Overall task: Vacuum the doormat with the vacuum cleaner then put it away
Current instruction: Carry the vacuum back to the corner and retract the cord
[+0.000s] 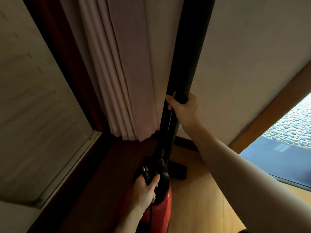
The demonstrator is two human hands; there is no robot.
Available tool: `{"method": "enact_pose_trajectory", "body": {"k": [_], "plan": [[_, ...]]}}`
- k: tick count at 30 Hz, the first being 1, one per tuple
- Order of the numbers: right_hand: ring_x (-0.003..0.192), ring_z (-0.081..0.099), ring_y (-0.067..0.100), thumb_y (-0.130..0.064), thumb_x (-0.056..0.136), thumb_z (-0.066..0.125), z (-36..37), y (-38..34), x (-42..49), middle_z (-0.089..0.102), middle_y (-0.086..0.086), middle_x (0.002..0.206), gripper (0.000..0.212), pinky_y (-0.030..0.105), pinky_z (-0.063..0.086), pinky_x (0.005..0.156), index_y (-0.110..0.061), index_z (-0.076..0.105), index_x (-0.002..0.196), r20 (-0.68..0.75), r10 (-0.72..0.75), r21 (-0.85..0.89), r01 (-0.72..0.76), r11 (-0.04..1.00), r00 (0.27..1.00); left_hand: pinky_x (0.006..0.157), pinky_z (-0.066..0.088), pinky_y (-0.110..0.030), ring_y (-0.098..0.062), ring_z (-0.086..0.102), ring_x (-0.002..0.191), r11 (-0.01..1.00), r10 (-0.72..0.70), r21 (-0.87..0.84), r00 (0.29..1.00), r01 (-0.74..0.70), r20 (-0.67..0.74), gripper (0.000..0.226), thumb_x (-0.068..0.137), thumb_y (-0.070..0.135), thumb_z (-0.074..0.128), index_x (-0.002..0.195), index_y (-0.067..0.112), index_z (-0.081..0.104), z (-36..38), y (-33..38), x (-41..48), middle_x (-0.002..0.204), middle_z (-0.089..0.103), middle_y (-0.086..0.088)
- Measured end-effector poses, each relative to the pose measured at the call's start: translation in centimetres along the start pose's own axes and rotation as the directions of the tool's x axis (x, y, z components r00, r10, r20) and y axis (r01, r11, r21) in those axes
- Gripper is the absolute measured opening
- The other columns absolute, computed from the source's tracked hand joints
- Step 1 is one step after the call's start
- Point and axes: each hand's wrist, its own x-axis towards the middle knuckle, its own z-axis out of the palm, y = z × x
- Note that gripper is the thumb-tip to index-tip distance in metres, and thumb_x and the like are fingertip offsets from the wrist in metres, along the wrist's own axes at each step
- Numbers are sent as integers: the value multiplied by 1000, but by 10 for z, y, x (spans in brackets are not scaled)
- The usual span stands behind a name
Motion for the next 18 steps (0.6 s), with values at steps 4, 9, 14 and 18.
{"method": "enact_pose_trajectory", "body": {"k": [4,9,14,18], "plan": [[68,61,18,-6,86,76,-2,6,-4,64,31,81,23,26,55,64,12,62,82,-6,-34,-61,33,998,999,40,40,-26,-13,49,40,998,-15,65,999,18,-52,34,98,34,57,81,5,58,5,4,3,62,59,-4],[78,66,12,-7,84,78,-4,11,-9,67,1,81,12,34,58,75,-5,67,89,-2,-25,-81,24,996,1000,72,59,-40,-20,69,75,971,21,238,993,8,-118,41,97,56,46,97,18,62,1,1,11,87,67,1],[90,64,-8,-12,83,82,-10,10,-22,66,-13,98,31,16,55,82,-20,62,107,66,-65,-98,71,993,996,92,43,-25,-19,62,109,956,106,286,986,-65,-129,38,102,41,47,117,12,66,-4,9,9,111,67,0],[111,62,2,-27,80,85,-26,17,-33,65,-10,120,55,33,55,95,-22,57,128,62,-70,-186,80,979,996,85,42,-25,-16,61,101,981,37,192,990,-10,-137,27,102,37,48,105,16,65,-10,19,2,97,64,7]]}}
